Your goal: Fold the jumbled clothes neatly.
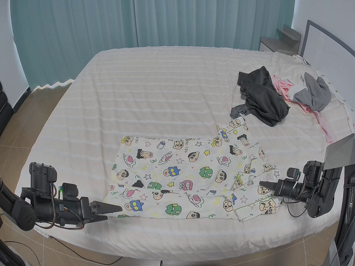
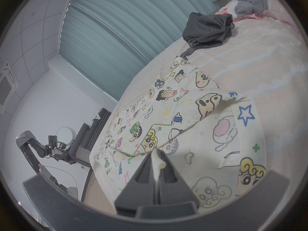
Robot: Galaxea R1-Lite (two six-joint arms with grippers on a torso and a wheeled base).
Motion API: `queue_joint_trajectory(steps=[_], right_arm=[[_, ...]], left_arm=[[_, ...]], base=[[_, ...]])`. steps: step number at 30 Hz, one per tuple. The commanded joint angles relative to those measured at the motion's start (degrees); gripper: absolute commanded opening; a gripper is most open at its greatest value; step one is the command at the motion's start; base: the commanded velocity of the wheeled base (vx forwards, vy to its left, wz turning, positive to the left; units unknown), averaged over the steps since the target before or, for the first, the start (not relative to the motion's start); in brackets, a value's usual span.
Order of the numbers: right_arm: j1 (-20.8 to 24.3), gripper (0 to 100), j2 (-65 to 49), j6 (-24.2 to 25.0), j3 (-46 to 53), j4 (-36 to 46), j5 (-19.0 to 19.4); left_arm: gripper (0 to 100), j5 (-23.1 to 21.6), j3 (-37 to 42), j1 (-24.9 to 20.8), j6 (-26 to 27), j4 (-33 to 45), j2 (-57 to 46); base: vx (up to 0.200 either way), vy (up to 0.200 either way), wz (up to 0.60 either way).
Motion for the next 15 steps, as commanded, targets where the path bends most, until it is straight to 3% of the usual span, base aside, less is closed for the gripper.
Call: queue_joint_trajectory(steps=[1,15], right_arm=[[-0.5,0,0.5,0.1,-0.5,-0.9,-0.1],[-0.7,0,0.3,2.1,-1.7,-0.9,-1.9]], left_arm=[[100,0.0,0.0,0.0,0.0,-0.1,0.4],[100,0.0,0.0,0.0,0.0,-0.1,0.4]], base=[[0.0,0.0,0.0],[0.0,0.0,0.0]])
